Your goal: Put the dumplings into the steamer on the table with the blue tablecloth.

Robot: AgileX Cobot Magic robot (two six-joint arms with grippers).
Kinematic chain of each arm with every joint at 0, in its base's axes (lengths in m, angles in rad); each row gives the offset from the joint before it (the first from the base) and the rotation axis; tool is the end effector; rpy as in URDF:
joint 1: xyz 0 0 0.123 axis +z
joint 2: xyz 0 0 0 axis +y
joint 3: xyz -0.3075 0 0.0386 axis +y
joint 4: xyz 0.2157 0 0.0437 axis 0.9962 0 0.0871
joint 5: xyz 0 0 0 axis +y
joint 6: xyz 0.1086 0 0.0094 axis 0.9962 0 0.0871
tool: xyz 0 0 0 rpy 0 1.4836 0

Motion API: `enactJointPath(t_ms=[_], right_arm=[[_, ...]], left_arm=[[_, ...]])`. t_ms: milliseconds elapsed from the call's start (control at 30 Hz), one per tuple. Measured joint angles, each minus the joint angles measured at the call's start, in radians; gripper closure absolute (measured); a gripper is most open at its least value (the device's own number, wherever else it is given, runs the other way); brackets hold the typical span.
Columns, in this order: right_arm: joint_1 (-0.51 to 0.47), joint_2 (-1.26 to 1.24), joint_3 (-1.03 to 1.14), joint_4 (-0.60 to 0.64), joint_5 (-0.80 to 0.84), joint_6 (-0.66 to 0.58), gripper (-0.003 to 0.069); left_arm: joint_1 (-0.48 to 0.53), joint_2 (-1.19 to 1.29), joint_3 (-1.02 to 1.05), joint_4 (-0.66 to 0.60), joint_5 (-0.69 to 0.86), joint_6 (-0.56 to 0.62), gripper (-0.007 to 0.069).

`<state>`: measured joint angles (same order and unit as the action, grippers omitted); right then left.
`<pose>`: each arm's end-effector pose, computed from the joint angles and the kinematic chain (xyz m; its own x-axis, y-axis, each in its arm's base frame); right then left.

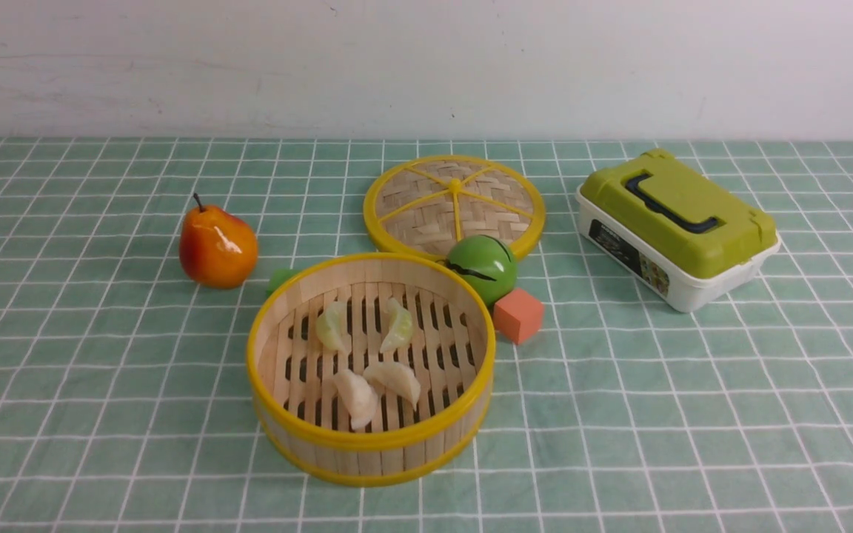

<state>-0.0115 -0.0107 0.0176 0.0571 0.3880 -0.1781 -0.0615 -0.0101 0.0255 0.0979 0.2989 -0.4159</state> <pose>0.0120 0.0022 0.1675 -0.2988 -0.1215 -0.9466 -0.0468 0.9925 -0.1126 0.0148 0.0022 0.1744 -0.2225 -0.3035 -0.9265 -0.0391 0.9523 -0.3026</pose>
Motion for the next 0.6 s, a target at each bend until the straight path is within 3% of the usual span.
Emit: enactJointPath(t_ms=[200, 600], right_arm=[[0.0, 0.0, 0.0, 0.001, 0.0, 0.0, 0.06], [0.0, 0.0, 0.0, 0.001, 0.0, -0.004, 0.0582]], left_arm=[[0.002, 0.0, 0.005, -0.051, 0.098, 0.129, 0.0638], [0.002, 0.0, 0.005, -0.053, 0.099, 0.149, 0.0638]])
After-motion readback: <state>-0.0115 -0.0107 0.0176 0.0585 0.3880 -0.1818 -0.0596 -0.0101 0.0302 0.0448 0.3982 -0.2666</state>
